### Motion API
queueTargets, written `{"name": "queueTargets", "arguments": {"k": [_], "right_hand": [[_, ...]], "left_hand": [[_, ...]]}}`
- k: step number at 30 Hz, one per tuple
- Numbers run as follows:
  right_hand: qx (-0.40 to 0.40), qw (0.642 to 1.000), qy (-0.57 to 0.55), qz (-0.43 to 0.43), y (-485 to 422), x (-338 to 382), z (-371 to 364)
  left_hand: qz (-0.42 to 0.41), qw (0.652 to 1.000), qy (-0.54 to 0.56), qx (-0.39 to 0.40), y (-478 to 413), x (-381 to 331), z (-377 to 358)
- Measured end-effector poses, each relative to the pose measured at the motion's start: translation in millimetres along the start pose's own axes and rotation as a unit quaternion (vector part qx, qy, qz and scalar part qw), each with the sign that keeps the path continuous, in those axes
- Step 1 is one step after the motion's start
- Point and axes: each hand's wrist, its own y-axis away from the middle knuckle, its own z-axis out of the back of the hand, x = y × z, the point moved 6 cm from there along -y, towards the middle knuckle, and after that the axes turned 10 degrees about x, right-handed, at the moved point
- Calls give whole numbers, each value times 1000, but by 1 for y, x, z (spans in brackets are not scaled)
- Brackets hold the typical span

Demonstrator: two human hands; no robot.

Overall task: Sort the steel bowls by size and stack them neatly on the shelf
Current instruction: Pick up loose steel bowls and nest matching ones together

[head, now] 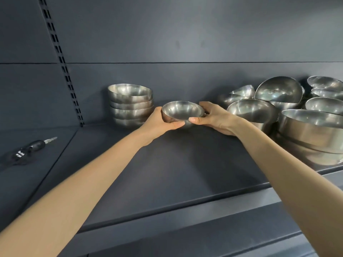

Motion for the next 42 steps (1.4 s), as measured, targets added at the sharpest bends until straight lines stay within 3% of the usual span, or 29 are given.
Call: {"name": "queueTargets", "arguments": {"k": [7,21,37,42], "right_hand": [[2,1000,-12,1,-12,-10,-5],[-29,995,-96,28,-17,-23,3],[-50,974,-220,10,-17,-24,3],[-7,978,-208,6,-15,-26,-6]], "left_hand": [[17,1000,17,-7,-10,16,2],[45,992,63,-100,-25,23,-6],[89,987,77,-110,-19,16,-11],[95,985,74,-126,-17,15,-8]]}}
